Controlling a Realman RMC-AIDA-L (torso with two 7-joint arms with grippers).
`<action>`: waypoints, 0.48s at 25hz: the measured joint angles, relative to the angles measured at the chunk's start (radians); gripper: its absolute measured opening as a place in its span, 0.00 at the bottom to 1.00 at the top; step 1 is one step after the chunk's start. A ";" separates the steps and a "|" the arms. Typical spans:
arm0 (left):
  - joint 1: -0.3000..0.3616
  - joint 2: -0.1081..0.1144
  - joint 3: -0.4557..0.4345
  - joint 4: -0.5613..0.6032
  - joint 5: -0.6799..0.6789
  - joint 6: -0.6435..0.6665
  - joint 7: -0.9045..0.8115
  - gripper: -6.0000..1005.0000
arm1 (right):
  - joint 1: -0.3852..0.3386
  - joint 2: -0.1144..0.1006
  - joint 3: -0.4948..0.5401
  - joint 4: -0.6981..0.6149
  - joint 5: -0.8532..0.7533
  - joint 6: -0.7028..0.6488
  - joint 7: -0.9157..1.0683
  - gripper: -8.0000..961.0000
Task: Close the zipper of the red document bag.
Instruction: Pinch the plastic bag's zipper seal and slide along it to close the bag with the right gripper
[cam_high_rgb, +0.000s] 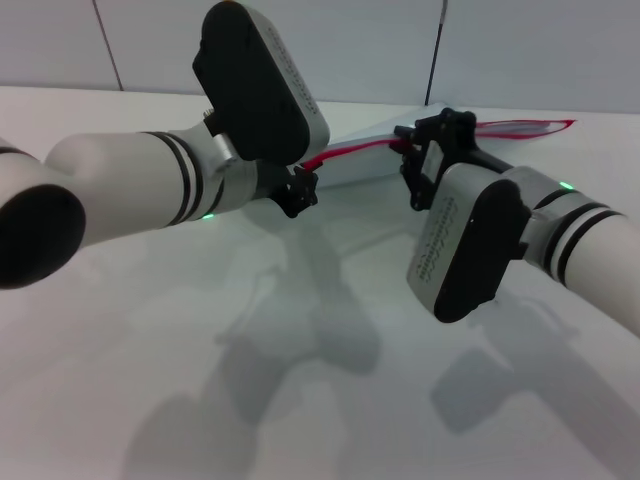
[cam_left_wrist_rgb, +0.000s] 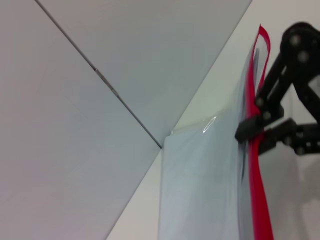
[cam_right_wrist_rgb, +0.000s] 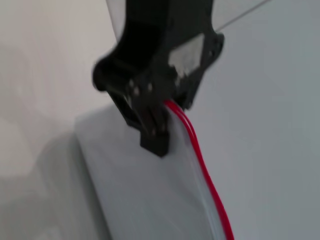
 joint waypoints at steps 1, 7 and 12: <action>0.000 0.000 0.000 0.002 0.000 0.000 0.000 0.10 | -0.001 0.000 0.007 0.002 0.000 0.002 0.000 0.10; 0.011 0.001 -0.002 0.014 0.000 0.000 0.001 0.10 | -0.009 -0.001 0.046 0.006 -0.001 0.007 0.000 0.09; 0.034 0.003 -0.004 0.042 0.003 0.000 0.000 0.11 | -0.008 -0.002 0.090 0.036 -0.001 0.008 -0.001 0.09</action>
